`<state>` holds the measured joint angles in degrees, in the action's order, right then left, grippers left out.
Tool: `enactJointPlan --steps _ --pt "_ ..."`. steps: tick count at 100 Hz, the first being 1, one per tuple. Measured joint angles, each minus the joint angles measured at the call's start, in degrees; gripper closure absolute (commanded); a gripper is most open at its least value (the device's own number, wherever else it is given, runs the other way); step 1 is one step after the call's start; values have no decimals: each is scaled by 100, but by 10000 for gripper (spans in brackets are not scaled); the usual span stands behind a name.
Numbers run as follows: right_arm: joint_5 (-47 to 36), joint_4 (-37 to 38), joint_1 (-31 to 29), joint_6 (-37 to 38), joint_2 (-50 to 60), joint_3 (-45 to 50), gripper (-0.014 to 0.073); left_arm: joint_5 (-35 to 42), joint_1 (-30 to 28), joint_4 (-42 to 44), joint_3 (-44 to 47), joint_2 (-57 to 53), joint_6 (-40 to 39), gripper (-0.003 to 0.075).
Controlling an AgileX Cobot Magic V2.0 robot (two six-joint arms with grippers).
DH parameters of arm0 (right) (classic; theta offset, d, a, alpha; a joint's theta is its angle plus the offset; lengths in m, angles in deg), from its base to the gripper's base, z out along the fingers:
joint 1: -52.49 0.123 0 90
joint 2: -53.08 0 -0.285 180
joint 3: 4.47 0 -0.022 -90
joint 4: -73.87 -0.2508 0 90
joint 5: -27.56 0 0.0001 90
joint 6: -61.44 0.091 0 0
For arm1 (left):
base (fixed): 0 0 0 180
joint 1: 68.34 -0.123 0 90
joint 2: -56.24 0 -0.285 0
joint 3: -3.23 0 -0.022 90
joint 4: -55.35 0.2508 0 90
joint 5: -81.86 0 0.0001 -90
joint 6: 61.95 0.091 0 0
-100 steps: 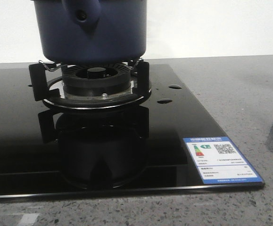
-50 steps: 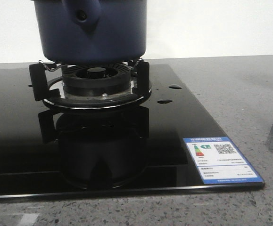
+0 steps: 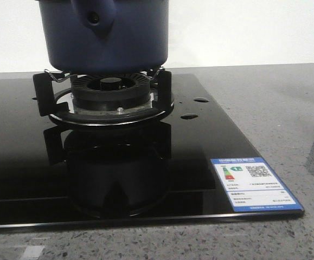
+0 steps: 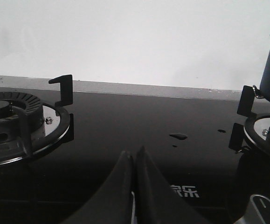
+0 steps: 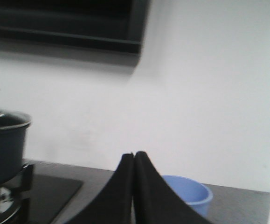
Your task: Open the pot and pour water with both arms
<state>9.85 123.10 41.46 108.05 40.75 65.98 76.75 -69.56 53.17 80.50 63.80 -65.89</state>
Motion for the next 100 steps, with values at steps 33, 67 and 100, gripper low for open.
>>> enactJointPlan --steps 33,67,100 --pt "849 -929 111 -1165 -20 38 644 0 0 0 0 0 0 741" --pt "1101 -3744 682 -3814 -48 279 644 0 0 0 0 0 0 741" --pt "2175 -4838 1244 -5190 496 747 644 0 0 0 0 0 0 741"
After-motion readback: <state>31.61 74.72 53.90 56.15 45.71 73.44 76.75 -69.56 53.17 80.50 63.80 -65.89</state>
